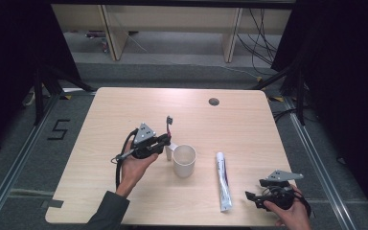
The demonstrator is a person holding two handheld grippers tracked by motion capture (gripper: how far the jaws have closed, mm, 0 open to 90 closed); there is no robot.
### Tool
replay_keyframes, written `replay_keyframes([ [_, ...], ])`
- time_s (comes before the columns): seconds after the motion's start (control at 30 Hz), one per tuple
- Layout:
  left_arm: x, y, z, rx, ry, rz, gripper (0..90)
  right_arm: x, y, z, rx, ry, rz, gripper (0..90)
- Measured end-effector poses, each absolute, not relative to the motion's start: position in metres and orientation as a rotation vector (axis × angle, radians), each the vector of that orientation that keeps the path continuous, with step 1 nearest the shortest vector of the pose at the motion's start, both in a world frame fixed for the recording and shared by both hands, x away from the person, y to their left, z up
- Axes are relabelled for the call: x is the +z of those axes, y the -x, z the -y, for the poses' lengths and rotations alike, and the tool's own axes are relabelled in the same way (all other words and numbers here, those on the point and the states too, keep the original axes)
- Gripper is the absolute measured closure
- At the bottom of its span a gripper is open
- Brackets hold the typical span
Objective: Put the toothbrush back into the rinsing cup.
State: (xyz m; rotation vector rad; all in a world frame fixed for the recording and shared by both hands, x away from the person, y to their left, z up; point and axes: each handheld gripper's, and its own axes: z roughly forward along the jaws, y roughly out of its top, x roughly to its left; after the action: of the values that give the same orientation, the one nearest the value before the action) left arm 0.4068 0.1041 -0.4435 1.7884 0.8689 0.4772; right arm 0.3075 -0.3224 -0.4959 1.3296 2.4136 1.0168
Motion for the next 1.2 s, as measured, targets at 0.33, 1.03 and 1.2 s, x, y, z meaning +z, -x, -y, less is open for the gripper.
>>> replay_keyframes([
  [0.33,-0.444,-0.405,-0.106,0.471,-1.806,-0.911,60.2,-0.496,-0.308,0.323,1.020,-1.323,-2.412,22.1],
  [1.03,-0.439,-0.364,-0.126,0.409,-1.850,-0.926,36.1,-0.496,-0.309,0.323,1.030,-1.294,-2.401,22.1],
  [1.2,-0.445,-0.354,-0.130,0.406,-1.868,-0.939,34.4,-0.496,-0.308,0.323,1.025,-1.315,-2.403,22.1],
])
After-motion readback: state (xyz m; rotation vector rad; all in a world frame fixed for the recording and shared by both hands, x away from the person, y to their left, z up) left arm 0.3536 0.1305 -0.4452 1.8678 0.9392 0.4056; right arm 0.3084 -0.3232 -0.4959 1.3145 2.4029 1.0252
